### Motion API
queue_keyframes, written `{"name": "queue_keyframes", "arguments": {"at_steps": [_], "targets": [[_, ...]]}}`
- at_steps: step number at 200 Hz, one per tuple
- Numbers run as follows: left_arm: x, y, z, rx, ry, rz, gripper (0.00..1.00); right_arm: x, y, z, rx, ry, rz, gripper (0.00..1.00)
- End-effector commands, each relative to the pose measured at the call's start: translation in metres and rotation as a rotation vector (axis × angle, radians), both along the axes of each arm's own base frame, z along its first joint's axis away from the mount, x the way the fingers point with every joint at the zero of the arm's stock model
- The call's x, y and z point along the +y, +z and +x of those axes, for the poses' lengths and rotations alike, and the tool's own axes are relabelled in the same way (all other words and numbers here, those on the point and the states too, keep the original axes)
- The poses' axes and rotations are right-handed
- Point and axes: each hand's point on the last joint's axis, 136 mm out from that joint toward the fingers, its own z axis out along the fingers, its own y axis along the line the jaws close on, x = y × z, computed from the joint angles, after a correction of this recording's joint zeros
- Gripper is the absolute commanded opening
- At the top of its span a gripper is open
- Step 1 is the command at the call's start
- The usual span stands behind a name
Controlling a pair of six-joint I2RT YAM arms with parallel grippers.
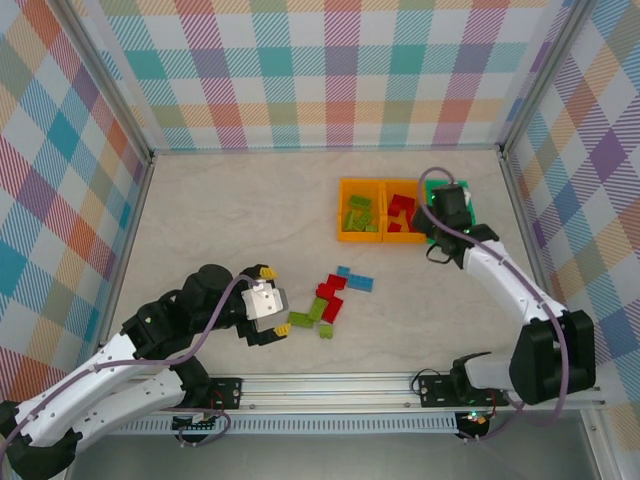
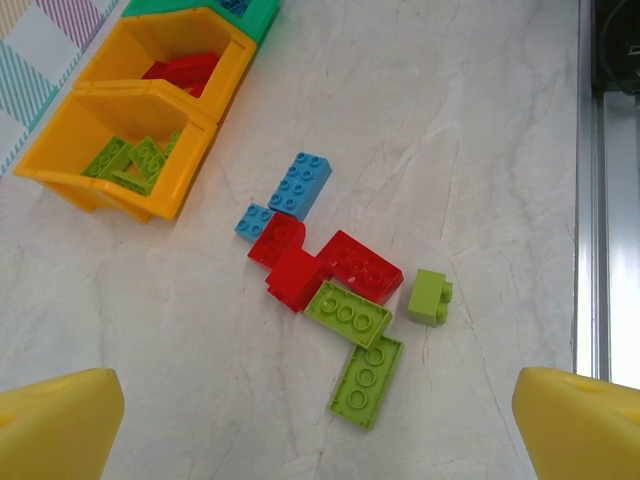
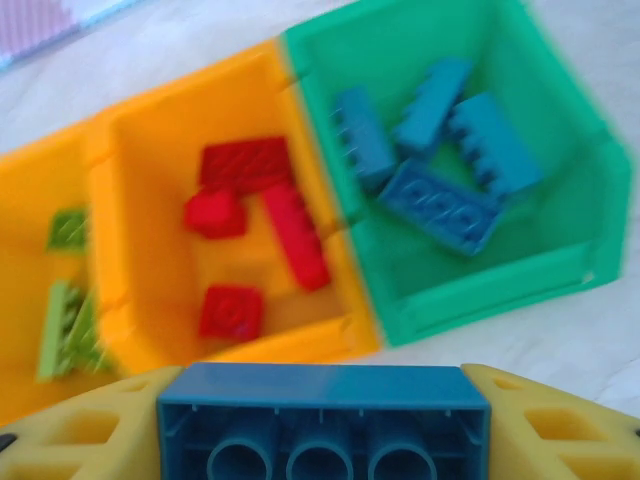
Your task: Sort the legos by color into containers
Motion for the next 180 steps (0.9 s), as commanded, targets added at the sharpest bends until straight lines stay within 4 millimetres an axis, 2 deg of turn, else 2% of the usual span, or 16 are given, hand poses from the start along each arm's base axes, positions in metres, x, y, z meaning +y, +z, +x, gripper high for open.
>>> {"name": "queue_keyframes", "arguments": {"at_steps": [1,22,33,44,53,69,94,117,140,163,180], "targets": [[0.0,-0.001,-0.001,-0.005,-0.006,-0.021,1.0,-0.023,0.003,0.029,-0.004,-0.006,0.006,0.5],[0.002,-0.004,0.0,-0.003,0.001,-0.018,1.0,-0.04,-0.011,0.053,0.04,-0.044,0.045,0.53],[0.002,-0.004,0.001,-0.003,0.005,-0.019,1.0,-0.043,-0.019,0.066,0.061,-0.053,0.086,0.54],[0.003,-0.004,0.001,-0.002,0.008,-0.021,1.0,-0.043,-0.025,0.077,0.076,-0.063,0.124,0.6],[0.003,-0.003,0.002,-0.002,0.011,-0.022,1.0,-0.045,-0.03,0.083,0.092,-0.078,0.14,0.69],[0.004,-0.006,0.002,0.0,0.018,-0.016,1.0,-0.049,-0.03,0.091,0.102,-0.101,0.147,0.81],[0.005,-0.007,0.005,0.002,0.032,-0.011,1.0,-0.046,-0.018,0.095,0.084,-0.088,0.159,0.88],[0.006,-0.005,0.012,0.016,0.082,-0.029,1.0,-0.043,-0.007,0.086,0.068,-0.068,0.17,0.91],[0.006,0.007,0.027,0.108,0.224,-0.103,1.0,-0.025,0.014,0.065,0.02,0.003,0.244,0.91],[-0.004,0.022,0.043,0.27,0.367,-0.194,1.0,0.017,0.039,0.034,-0.028,0.168,0.326,0.92],[-0.019,0.022,0.057,0.403,0.461,-0.242,1.0,0.056,0.049,0.001,-0.008,0.324,0.358,0.95]]}}
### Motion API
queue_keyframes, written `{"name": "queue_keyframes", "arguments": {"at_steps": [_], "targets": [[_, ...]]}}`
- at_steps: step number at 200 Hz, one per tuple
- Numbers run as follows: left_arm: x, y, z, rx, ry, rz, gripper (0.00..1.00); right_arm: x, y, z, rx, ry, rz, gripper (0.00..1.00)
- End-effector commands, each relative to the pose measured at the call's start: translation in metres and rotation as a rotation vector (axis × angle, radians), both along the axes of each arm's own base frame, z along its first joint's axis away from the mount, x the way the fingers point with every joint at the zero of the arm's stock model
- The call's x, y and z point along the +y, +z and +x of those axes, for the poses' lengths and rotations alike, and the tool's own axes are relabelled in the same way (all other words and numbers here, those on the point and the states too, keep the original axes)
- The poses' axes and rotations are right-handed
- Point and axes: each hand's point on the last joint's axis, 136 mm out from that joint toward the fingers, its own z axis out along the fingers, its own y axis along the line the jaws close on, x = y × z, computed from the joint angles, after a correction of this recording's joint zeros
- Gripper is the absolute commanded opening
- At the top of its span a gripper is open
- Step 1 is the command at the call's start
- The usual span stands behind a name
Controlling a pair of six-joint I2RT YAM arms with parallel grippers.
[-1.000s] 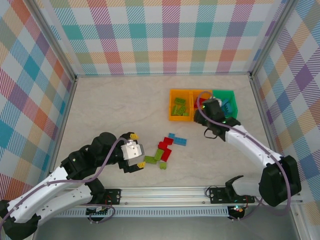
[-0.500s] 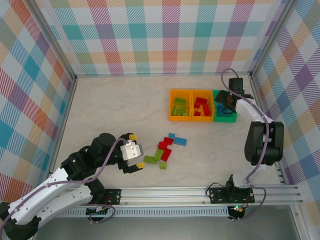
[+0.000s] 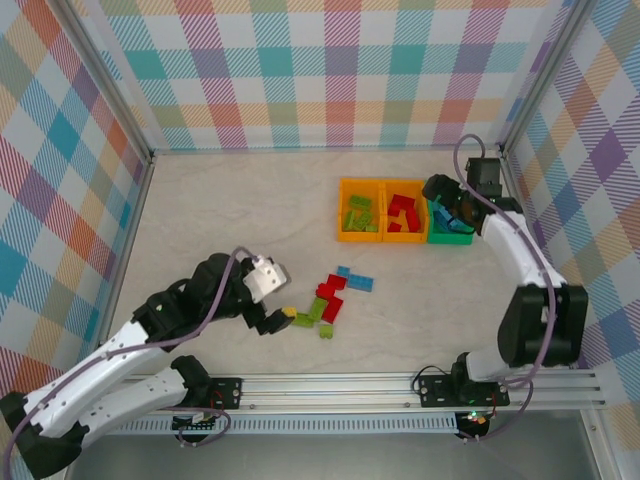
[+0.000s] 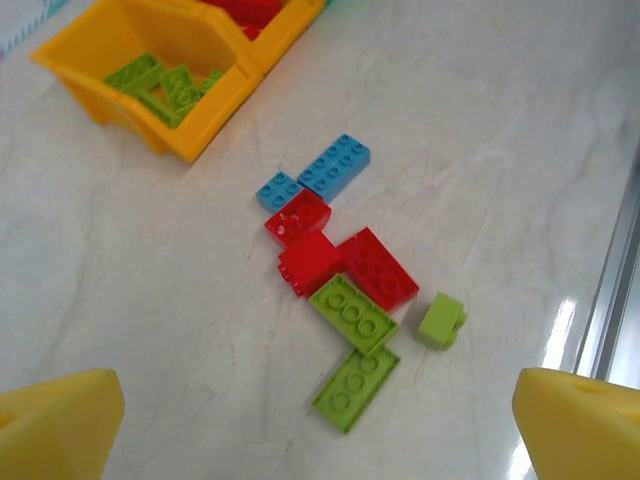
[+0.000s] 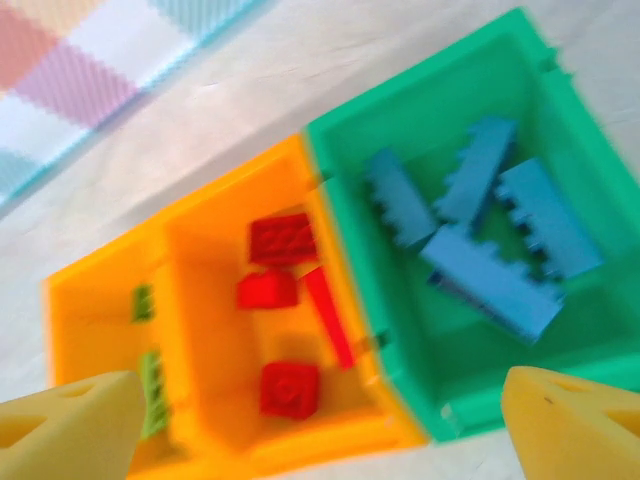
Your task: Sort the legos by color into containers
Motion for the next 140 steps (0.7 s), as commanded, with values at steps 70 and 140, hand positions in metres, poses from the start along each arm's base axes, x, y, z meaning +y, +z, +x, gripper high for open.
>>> {"name": "queue_keyframes", "arguments": {"at_steps": [70,140], "targets": [[-0.059,-0.072,0.078,0.495,0.513,-0.086,1.0,0.155,0.002,-0.172,0.28,0.651,0.266,0.99],[-0.098,-0.135,0.086,0.584,0.54,0.067,0.84,0.146,-0.018,-0.187,0.325,0.646,0.215,0.98]]}}
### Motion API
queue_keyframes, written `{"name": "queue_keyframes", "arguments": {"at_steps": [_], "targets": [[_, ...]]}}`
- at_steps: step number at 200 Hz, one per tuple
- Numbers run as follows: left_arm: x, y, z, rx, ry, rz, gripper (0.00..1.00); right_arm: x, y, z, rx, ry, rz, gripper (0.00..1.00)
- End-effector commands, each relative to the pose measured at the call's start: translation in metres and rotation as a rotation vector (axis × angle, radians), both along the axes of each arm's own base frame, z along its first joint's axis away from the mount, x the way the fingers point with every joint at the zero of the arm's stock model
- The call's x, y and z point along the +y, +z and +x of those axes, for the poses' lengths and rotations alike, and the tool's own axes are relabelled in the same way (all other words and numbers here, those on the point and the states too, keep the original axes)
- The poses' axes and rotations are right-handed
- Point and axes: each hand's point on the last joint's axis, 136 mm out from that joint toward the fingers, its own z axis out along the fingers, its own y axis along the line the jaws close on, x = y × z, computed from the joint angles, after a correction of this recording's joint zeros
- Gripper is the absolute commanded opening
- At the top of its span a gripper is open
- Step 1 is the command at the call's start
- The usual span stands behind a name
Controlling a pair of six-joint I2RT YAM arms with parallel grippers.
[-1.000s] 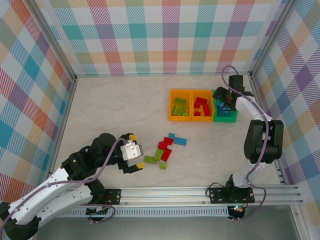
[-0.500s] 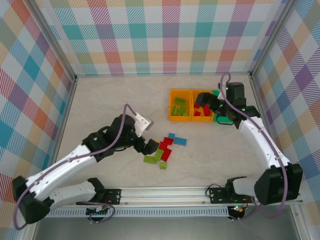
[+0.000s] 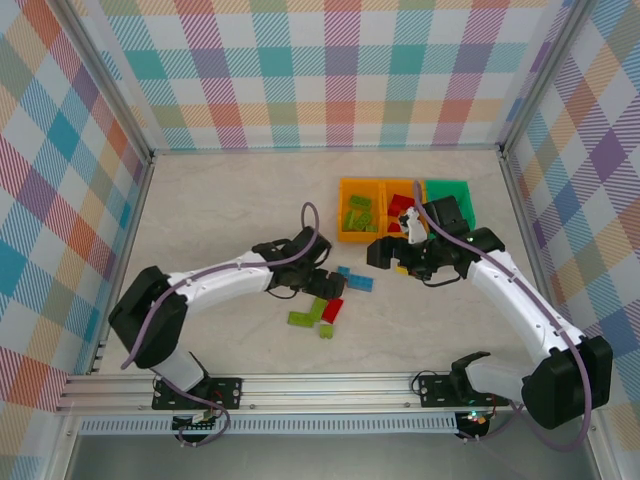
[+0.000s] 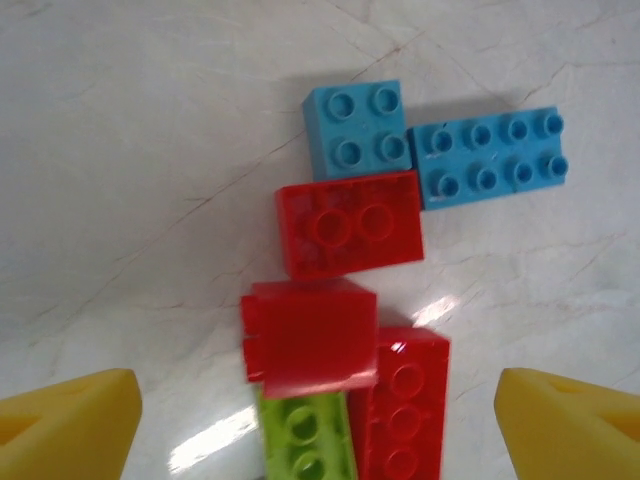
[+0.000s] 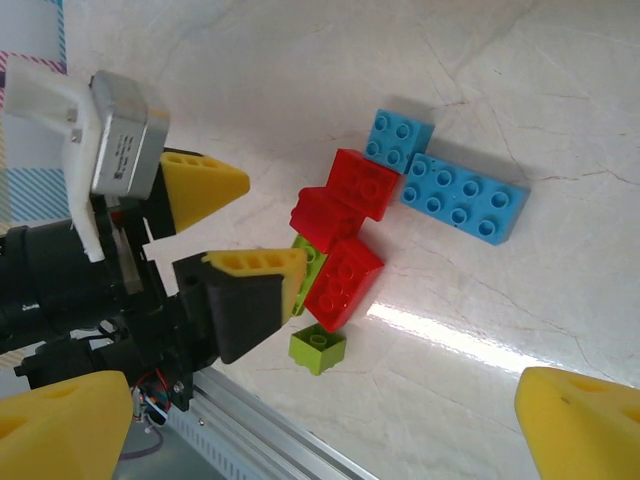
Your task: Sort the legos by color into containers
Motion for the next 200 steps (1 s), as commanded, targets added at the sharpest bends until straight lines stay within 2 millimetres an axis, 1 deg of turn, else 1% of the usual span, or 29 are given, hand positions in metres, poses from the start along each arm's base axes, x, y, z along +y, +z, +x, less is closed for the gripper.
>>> {"name": "queue_keyframes", "arguments": {"at_steps": [1,17,42,54,93,125,149,169,187,200], "targets": [[-0.015,0.004,0.009,-0.02,0.025,-0.004,0.84,-0.003,-0.004,-0.008,0.004,0.024,-0.016,0.98],[-0.014,-0.007,0.007,-0.005,0.023,0.027,0.78,-0.004,-0.004,-0.007,-0.004,0.022,-0.022,0.97],[-0.009,-0.023,0.007,0.004,0.036,0.077,0.75,-0.005,-0.005,-0.006,-0.012,0.022,-0.035,0.97],[-0.007,-0.028,0.007,0.006,0.039,0.097,0.73,-0.005,-0.006,-0.006,-0.011,0.023,-0.035,0.97],[-0.011,-0.042,0.006,0.032,0.024,0.11,0.65,-0.005,-0.007,-0.006,-0.012,0.022,-0.033,0.97],[-0.01,-0.048,0.009,0.021,0.038,0.127,0.51,-0.006,-0.007,-0.008,-0.011,0.021,-0.034,0.97],[-0.008,-0.049,0.011,0.01,0.045,0.138,0.42,-0.002,-0.005,-0.013,-0.005,0.049,-0.008,0.97],[-0.007,-0.044,0.012,-0.006,0.05,0.132,0.38,0.001,-0.004,-0.022,0.023,0.085,0.011,0.97],[-0.007,-0.029,0.016,-0.048,0.05,0.105,0.35,0.003,-0.002,-0.029,0.047,0.115,0.031,0.97],[-0.009,-0.012,0.019,-0.082,0.051,0.079,0.33,0.006,0.003,-0.032,0.045,0.127,0.051,0.96]]}}
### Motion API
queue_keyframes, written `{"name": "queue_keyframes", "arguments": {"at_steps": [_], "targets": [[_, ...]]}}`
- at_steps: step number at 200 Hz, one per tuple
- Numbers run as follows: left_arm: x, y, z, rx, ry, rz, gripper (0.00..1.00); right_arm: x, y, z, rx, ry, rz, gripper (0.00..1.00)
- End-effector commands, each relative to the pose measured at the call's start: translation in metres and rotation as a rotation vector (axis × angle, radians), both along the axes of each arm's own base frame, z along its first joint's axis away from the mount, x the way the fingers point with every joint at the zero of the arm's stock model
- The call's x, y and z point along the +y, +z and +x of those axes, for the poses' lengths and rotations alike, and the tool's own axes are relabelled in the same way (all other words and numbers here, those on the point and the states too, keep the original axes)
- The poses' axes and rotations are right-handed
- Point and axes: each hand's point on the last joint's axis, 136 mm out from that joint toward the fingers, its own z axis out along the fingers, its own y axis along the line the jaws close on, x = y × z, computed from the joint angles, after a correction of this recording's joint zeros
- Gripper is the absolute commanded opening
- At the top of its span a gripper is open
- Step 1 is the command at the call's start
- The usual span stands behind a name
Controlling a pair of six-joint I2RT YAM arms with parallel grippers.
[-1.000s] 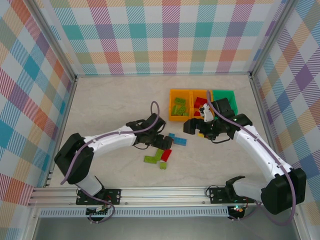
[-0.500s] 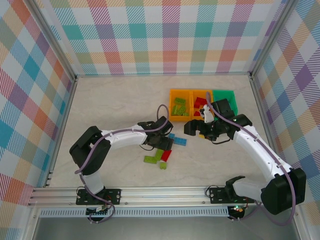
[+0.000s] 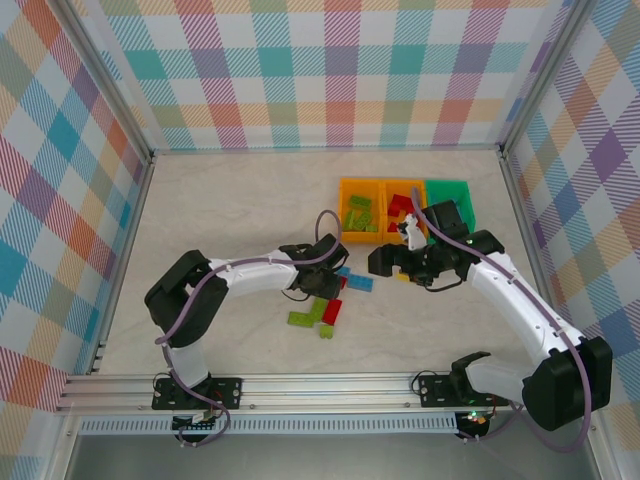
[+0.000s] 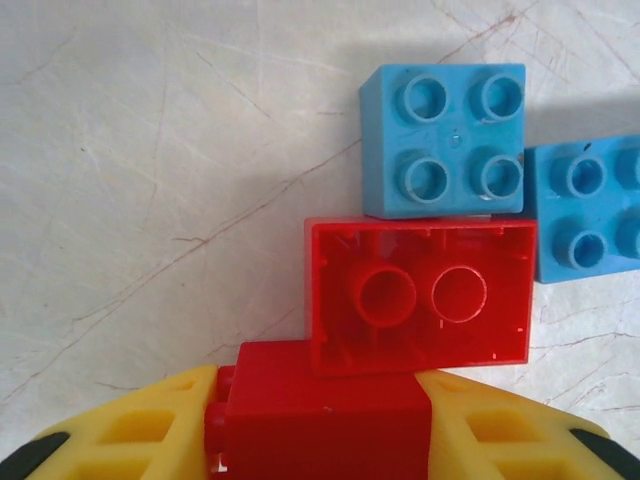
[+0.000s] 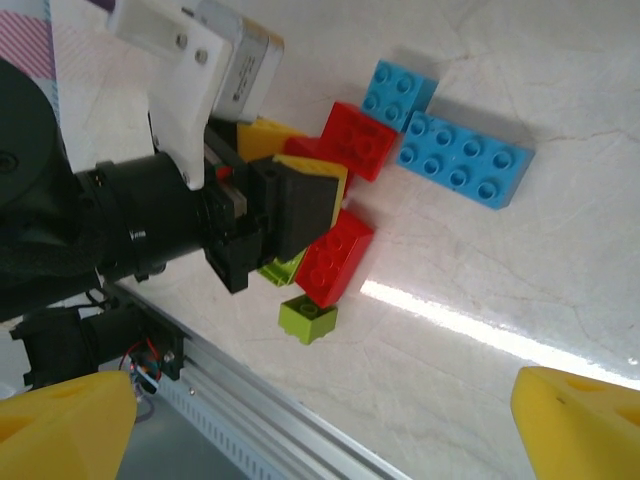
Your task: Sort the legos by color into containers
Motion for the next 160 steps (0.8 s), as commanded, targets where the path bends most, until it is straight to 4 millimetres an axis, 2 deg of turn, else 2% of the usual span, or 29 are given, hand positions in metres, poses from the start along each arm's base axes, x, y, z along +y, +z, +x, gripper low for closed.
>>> {"name": "queue_keyframes", "arguments": {"at_steps": [1,29,44,67,75,81,86,106,130,148,150,160], "targets": [[-0.004,0.035,0.006,-0.089,-0.008,-0.046,0.33,0.006,0.012,-0.016,0.01,0.067,0.055,0.97],[-0.016,0.087,0.014,-0.188,-0.022,-0.146,0.28,-0.001,0.033,-0.003,-0.122,-0.004,0.048,0.98],[-0.03,0.112,0.02,-0.238,-0.039,-0.216,0.27,-0.016,0.044,0.009,-0.252,-0.086,0.002,0.99],[-0.061,0.142,0.038,-0.296,-0.072,-0.313,0.27,-0.048,0.06,0.019,-0.42,-0.239,-0.09,0.99],[-0.074,0.146,0.044,-0.305,-0.093,-0.327,0.27,-0.057,0.065,0.019,-0.462,-0.279,-0.105,0.99],[-0.09,0.161,0.056,-0.353,-0.108,-0.374,0.27,-0.062,0.068,0.018,-0.486,-0.305,-0.113,0.99],[-0.1,0.166,0.063,-0.372,-0.119,-0.386,0.27,-0.066,0.07,0.017,-0.501,-0.322,-0.117,1.0],[-0.14,0.176,0.096,-0.457,-0.165,-0.41,0.27,-0.074,0.074,0.01,-0.529,-0.355,-0.119,1.0],[-0.174,0.174,0.139,-0.538,-0.176,-0.356,0.29,-0.076,0.071,0.002,-0.514,-0.351,-0.117,1.0],[-0.197,0.161,0.167,-0.558,-0.182,-0.33,0.33,-0.08,0.071,-0.003,-0.513,-0.351,-0.13,1.0],[-0.197,0.155,0.167,-0.544,-0.185,-0.314,0.34,-0.08,0.072,-0.003,-0.515,-0.351,-0.132,1.0],[-0.204,0.15,0.176,-0.547,-0.183,-0.309,0.38,-0.082,0.073,-0.005,-0.527,-0.351,-0.139,1.0]]}}
